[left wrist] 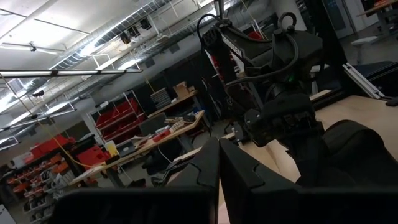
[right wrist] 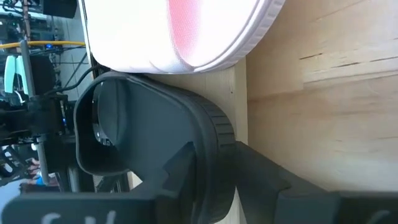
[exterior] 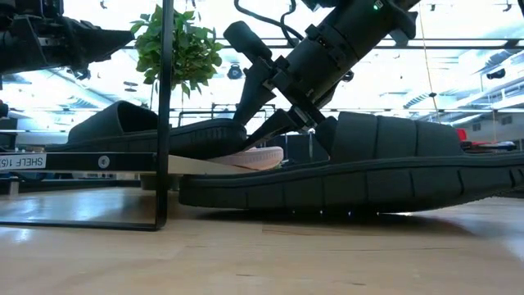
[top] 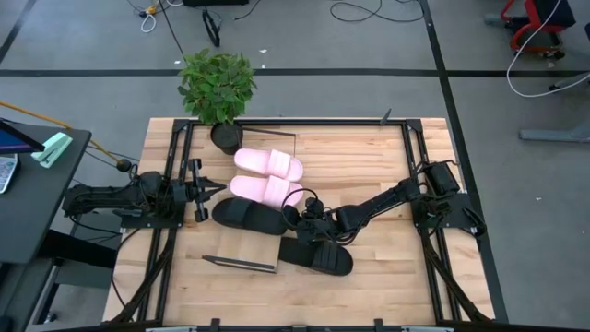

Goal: Pick and place slides into the shelf
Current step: Put the top black slipper on the shelf

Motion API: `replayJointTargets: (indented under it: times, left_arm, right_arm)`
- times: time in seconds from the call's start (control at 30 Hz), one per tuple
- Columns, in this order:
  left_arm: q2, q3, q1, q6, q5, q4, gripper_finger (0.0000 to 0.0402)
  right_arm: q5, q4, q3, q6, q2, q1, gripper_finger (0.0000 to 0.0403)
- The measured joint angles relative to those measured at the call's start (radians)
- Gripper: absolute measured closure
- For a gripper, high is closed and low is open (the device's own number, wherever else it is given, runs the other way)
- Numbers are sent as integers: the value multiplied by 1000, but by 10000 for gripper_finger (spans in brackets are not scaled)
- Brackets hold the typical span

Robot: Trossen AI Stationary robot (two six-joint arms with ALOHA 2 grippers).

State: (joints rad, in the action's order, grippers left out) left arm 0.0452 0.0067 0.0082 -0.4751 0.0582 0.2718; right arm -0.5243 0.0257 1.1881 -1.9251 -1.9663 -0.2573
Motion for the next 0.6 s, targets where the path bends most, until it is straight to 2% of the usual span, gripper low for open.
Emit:
replayJointTargets:
  times: [0.33,0.6]
  left_arm:
    - [0,0,0,0,0,0,377]
    - [0,0,0,1,0,0,387]
  right_arm:
    - [1,10,0,-2,0,0,277]
    - [23,10,0,19,0,0,227]
